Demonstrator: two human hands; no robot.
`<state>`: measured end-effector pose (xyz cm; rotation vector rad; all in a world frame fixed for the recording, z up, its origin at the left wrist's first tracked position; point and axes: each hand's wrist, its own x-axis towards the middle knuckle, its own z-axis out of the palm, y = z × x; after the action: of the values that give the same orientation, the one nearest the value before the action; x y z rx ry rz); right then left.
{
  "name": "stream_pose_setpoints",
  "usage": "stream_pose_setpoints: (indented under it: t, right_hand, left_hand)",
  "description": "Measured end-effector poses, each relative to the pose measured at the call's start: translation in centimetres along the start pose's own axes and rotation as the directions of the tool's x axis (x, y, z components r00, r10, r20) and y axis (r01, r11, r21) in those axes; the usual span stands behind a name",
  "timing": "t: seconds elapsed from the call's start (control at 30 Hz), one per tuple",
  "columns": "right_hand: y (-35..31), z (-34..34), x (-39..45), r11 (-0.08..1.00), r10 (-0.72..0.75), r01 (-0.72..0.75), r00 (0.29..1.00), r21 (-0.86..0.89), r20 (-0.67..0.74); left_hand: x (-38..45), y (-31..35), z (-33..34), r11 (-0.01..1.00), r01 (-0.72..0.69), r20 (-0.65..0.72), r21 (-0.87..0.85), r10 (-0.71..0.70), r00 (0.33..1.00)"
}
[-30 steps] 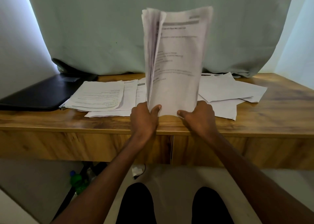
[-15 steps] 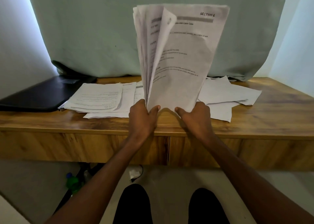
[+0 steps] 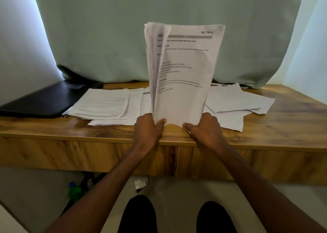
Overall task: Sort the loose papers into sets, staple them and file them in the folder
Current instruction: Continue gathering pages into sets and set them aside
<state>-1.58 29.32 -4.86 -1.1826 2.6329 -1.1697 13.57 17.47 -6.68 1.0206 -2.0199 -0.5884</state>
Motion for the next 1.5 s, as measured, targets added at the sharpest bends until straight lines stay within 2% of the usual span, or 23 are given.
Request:
stream_pose_setpoints:
  t: [0.07, 0.1, 0.17, 0.23, 0.37, 0.43, 0.53, 0.73, 0.8, 0.87, 0.93, 1.07, 1.17, 1.27, 1.4, 1.5]
  right_hand:
    - [0.1, -0.8, 0.6, 0.99, -0.02, 0.01, 0.997, 0.144, 0.07]
    - [0.1, -1.5, 1.1, 0.963, -0.04, 0.011, 0.994, 0.269, 0.106]
    - [-0.4, -3.3, 2.2, 0.847, -0.084, -0.019, 0.982, 0.531, 0.169]
    - [-0.7, -5.2, 4.7, 0.756, -0.129, -0.023, 0.974, 0.654, 0.184]
    - [-1.2, -7.4, 10.8, 0.678, -0.19, -0.011, 0.963, 0.735, 0.19]
    - [-1.0, -6.9, 13.2, 0.654, -0.213, -0.059, 0.942, 0.754, 0.259]
    - [-0.3, -5.5, 16.2, 0.545, -0.259, -0.173, 0.896, 0.821, 0.361]
    - [-0.1, -2.1, 21.2, 0.41, -0.306, -0.243, 0.871, 0.879, 0.384]
    - [0.0, -0.9, 22.6, 0.35, -0.295, -0.278, 0.874, 0.895, 0.387]
    - [0.2, -0.1, 23.4, 0.333, -0.284, -0.283, 0.88, 0.9, 0.382]
    - [0.5, 0.6, 24.2, 0.352, -0.274, -0.268, 0.887, 0.897, 0.373]
    - [1.2, 1.4, 25.0, 0.448, -0.206, -0.247, 0.906, 0.859, 0.369]
    - [1.8, 1.7, 24.9, 0.496, -0.188, -0.277, 0.891, 0.823, 0.413]
    - [2.1, 1.9, 25.2, 0.539, -0.184, -0.284, 0.879, 0.793, 0.439]
    - [1.9, 2.0, 25.9, 0.452, -0.12, -0.267, 0.927, 0.851, 0.354]
    - [2.0, 1.8, 26.2, 0.474, -0.021, -0.232, 0.961, 0.849, 0.275]
  left_hand:
    - [0.9, -0.2, -0.4, 0.996, 0.034, 0.085, -0.089, -0.026, 0.996]
    - [1.6, -0.3, -0.7, 0.991, 0.046, 0.128, -0.125, -0.03, 0.991]
    - [2.7, -0.4, -1.6, 0.984, 0.057, 0.207, -0.17, -0.021, 0.978]
    - [3.8, -0.6, -2.5, 0.967, 0.064, 0.308, -0.247, 0.016, 0.951]
    - [5.8, -1.0, -3.7, 0.899, 0.13, 0.52, -0.418, 0.12, 0.846]
    - [6.8, -1.0, -4.0, 0.887, 0.144, 0.584, -0.439, 0.16, 0.796]
    - [8.3, -1.2, -3.8, 0.888, 0.175, 0.637, -0.426, 0.156, 0.755]
    - [10.9, -2.3, -3.2, 0.924, 0.196, 0.735, -0.329, 0.12, 0.668]
    - [13.1, -1.8, -3.5, 0.934, 0.157, 0.711, -0.322, 0.129, 0.691]
    - [16.1, -1.1, -3.6, 0.9, 0.203, 0.612, -0.385, 0.084, 0.786]
    - [19.6, -0.2, -2.9, 0.824, 0.288, 0.507, -0.487, -0.001, 0.862]
    - [25.6, 0.8, 0.3, 0.794, 0.293, 0.374, -0.532, -0.09, 0.923]
    - [27.6, 0.3, 3.3, 0.686, 0.329, 0.299, -0.649, -0.167, 0.939]
    - [27.8, -1.1, 5.5, 0.59, 0.348, 0.298, -0.728, -0.185, 0.937]
    - [26.9, -1.8, 6.6, 0.511, 0.361, 0.342, -0.78, -0.135, 0.93]
    - [26.2, -1.8, 6.9, 0.503, 0.381, 0.389, -0.776, -0.094, 0.916]
